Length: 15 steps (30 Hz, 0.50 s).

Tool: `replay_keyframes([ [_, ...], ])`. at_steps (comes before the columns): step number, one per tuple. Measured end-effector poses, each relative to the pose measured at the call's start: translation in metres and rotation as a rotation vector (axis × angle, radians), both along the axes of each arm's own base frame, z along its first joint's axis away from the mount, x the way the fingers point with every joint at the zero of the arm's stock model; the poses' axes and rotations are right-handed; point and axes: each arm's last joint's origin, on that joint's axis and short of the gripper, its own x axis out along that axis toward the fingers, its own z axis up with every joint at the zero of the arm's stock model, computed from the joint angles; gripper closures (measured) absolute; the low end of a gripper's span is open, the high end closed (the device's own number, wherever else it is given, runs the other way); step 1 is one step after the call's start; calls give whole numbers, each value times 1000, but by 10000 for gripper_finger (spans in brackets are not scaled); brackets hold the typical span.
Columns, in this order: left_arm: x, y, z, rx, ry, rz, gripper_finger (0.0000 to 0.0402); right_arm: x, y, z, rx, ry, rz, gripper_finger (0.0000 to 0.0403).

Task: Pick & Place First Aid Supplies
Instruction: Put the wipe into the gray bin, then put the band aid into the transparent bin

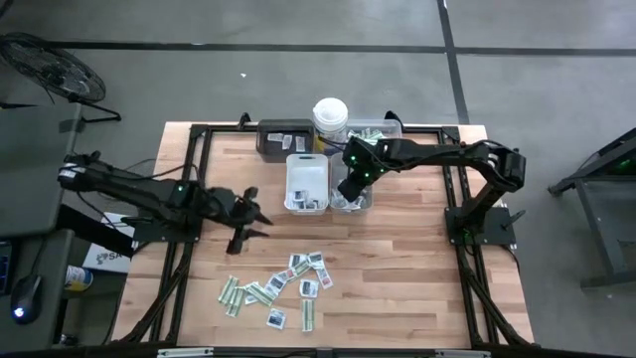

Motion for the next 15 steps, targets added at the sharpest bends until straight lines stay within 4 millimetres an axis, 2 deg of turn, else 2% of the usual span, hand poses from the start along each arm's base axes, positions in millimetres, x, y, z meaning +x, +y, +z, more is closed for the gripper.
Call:
replay_keyframes([
  [5, 0, -15, -5, 5, 33, 14, 255, 0, 1, 0, -2, -1, 17, 350],
  [10, -5, -25, -10, -3, 89, 0, 255, 0, 3, 0, 52, -11, 50, 281],
  [15, -17, -33, -20, 8, 227, -72, 255, -4, 5, 7, 82, -29, 88, 223],
])
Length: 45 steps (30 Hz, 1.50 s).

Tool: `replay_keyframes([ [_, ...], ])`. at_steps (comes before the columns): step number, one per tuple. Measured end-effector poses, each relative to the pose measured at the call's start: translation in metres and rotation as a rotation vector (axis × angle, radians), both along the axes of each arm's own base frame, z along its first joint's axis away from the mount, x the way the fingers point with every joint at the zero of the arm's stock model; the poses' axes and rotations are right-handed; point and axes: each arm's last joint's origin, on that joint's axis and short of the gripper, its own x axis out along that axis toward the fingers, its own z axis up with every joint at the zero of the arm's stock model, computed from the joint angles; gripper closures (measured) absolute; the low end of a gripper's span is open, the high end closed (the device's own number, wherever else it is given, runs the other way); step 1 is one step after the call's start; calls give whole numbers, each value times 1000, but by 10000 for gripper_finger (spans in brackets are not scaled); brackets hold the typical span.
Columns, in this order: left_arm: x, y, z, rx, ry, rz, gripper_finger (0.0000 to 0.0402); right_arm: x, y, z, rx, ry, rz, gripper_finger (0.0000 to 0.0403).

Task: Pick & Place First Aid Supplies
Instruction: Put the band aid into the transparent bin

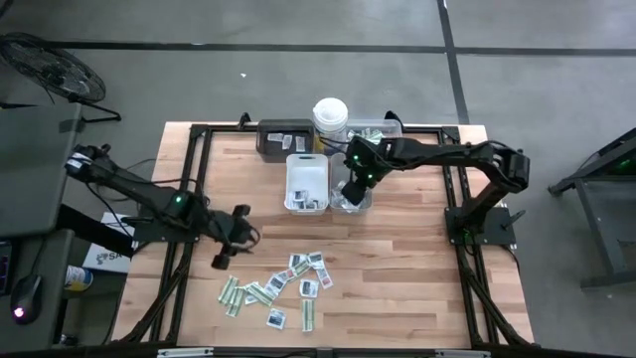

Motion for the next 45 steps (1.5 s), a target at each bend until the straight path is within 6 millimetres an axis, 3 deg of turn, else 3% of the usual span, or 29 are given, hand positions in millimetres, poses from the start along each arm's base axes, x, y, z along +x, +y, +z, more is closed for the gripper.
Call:
replay_keyframes([
  [11, -26, -28, -14, -39, 233, -303, 255, -24, 33, 49, -31, -125, 101, 207],
  [17, -26, -43, -26, 33, 297, -361, 255, -31, 58, 66, -86, -168, 131, 206],
  [27, -11, -58, -59, 83, 468, -294, 255, -30, 86, 68, -158, -165, 162, 206],
  [45, 3, -70, -84, 77, 518, -306, 255, -30, 94, 68, -158, -158, 159, 205],
])
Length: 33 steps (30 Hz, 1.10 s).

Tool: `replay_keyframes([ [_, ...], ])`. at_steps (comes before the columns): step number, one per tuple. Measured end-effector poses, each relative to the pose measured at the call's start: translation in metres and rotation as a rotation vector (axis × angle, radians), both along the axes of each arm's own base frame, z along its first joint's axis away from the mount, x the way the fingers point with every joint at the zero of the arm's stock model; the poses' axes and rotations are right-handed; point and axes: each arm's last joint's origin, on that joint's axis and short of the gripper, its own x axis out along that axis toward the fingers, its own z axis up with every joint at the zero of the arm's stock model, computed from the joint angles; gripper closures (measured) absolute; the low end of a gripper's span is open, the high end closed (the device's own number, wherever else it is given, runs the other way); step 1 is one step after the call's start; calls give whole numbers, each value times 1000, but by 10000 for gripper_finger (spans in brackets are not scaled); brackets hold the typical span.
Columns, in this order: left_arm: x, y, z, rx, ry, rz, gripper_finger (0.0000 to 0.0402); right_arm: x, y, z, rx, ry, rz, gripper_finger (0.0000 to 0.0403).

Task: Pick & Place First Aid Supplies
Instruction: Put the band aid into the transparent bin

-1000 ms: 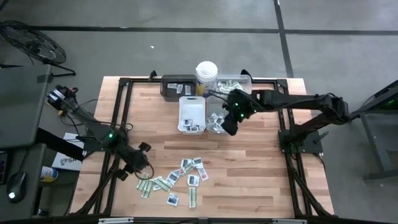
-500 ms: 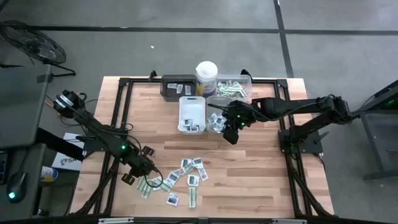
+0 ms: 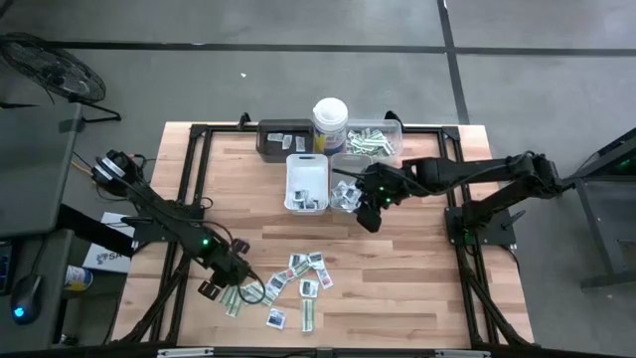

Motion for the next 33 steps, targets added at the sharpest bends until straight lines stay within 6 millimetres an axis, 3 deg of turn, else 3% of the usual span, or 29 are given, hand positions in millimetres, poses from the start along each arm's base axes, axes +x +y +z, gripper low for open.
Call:
replay_keyframes([
  [14, -9, -18, -26, 174, 50, -47, 261, -1, 13, 0, -21, 6, 3, 206],
  [20, -18, -28, -30, 223, 28, -49, 306, -1, 20, 0, -39, 4, -5, 206],
  [27, -19, -35, -31, 192, 1, -21, 389, -2, 27, 0, -58, 2, 1, 206],
  [33, -19, -35, -30, 162, 23, 78, 399, -2, 32, 0, -36, 1, -7, 205],
])
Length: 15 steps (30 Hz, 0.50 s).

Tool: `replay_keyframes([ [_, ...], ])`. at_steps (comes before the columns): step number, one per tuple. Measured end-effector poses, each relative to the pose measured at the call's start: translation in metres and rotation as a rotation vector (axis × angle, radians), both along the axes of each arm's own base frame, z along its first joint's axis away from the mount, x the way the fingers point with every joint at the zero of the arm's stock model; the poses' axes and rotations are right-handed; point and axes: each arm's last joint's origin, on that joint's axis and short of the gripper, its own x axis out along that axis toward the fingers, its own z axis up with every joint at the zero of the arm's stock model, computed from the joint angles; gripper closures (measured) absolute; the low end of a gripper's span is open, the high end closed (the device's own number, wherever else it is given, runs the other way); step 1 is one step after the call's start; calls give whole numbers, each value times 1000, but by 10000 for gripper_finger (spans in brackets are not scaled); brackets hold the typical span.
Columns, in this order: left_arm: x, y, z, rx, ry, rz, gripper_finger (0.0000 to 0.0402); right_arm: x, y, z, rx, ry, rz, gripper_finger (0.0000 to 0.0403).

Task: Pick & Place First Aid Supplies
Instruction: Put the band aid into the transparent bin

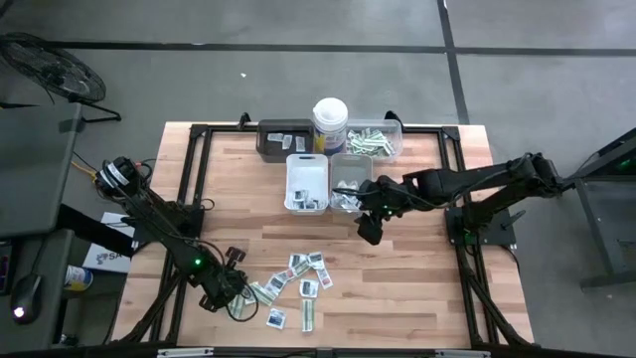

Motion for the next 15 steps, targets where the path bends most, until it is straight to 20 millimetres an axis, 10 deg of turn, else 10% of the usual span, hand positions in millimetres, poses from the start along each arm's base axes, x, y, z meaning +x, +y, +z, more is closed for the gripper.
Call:
replay_keyframes([
  [15, 5, 7, 88, 188, -167, 302, 401, 10, 16, 11, -13, -173, 46, 206],
])
